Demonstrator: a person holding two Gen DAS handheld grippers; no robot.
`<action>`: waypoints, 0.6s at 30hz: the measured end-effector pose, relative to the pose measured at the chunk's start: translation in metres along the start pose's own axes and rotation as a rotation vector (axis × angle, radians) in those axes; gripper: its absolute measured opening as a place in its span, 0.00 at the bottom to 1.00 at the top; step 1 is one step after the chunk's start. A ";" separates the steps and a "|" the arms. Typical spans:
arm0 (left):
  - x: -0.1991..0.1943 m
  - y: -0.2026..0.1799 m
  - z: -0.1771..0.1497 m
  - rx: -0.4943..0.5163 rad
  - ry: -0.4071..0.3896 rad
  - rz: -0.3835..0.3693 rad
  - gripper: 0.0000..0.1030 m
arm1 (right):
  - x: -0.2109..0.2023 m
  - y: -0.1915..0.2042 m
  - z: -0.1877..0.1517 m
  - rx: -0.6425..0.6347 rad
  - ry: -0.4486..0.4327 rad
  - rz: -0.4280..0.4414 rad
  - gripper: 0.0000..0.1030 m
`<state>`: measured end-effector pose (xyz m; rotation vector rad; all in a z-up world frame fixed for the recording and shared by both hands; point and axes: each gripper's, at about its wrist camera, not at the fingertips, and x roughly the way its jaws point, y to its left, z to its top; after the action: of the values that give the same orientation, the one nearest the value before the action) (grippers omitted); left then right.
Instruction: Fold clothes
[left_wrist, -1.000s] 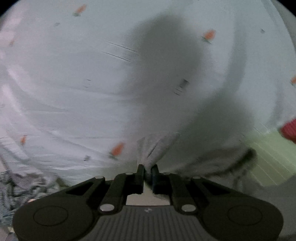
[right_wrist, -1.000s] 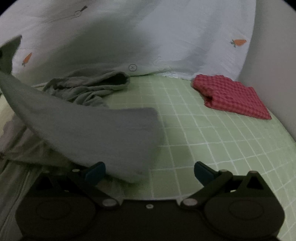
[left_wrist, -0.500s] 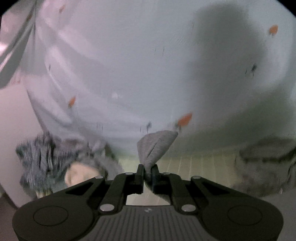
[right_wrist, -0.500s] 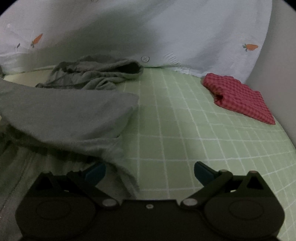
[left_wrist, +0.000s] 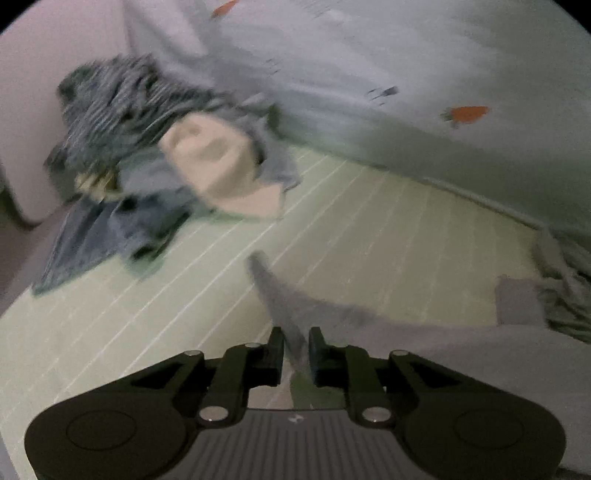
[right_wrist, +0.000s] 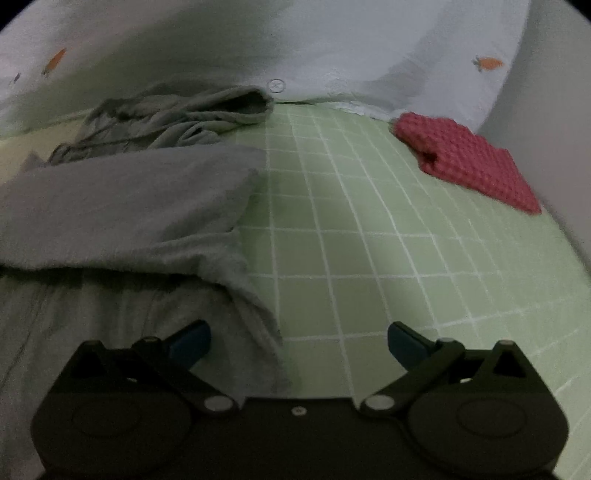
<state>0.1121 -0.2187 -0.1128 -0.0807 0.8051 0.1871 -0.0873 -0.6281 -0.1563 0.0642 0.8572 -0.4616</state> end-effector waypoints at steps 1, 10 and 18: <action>0.002 0.008 -0.002 -0.029 0.016 -0.005 0.18 | 0.000 -0.002 -0.001 0.026 0.000 0.004 1.00; 0.009 0.081 -0.016 -0.310 0.102 0.016 0.35 | 0.003 -0.006 -0.011 0.155 -0.035 0.015 1.00; 0.015 0.070 -0.015 -0.260 0.111 -0.116 0.82 | 0.004 -0.003 -0.017 0.180 -0.105 -0.003 1.00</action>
<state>0.0982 -0.1503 -0.1337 -0.3852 0.8807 0.1782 -0.0989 -0.6280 -0.1701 0.2021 0.7111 -0.5393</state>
